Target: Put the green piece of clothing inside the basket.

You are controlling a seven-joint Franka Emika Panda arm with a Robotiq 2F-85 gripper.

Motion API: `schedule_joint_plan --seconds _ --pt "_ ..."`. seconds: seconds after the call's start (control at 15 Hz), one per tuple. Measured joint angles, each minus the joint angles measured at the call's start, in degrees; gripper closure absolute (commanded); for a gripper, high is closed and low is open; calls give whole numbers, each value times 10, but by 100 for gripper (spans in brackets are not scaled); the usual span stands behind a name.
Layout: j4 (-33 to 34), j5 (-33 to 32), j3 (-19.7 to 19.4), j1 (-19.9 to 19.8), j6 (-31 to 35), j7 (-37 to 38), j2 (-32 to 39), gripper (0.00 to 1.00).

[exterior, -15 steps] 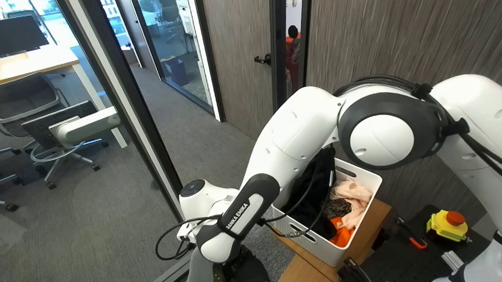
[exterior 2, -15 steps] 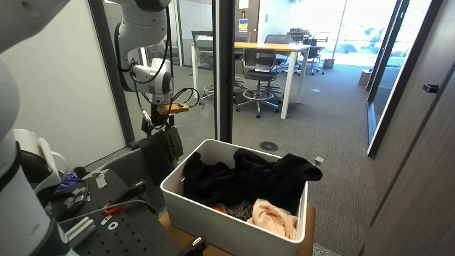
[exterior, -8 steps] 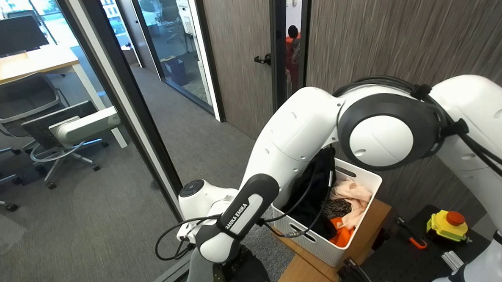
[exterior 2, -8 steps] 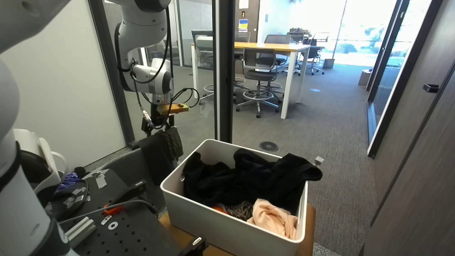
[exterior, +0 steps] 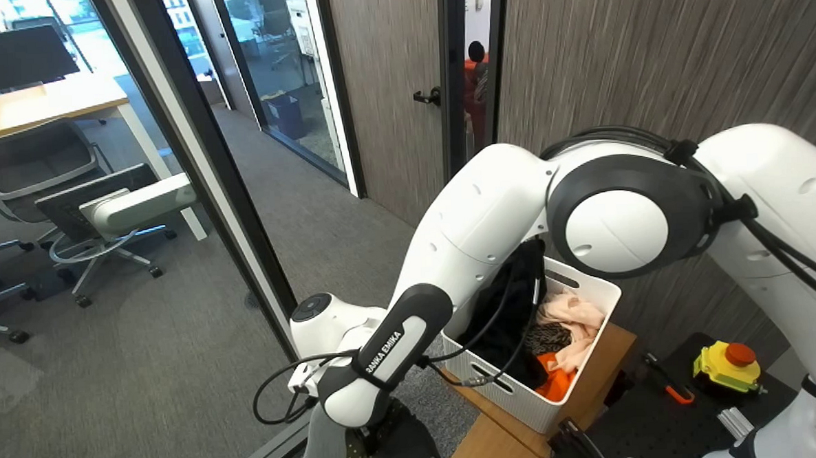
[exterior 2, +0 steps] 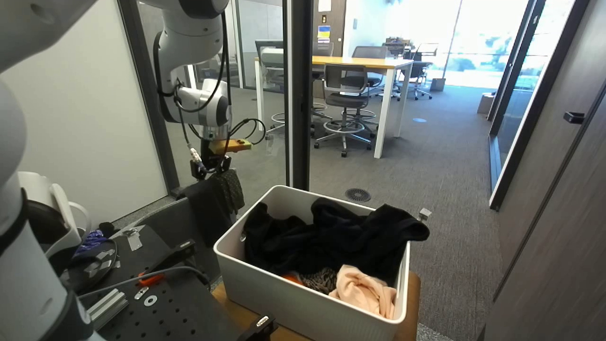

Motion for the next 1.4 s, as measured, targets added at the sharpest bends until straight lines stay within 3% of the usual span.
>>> schedule_joint_plan --seconds 0.27,0.4,0.93,1.4 --pt "0 0 0 0 -1 0 4 93" --pt "0 0 0 0 -1 0 5 97" --pt "1 0 -1 0 -7 -3 5 93" --pt "16 0 2 -2 -60 -8 -5 93"
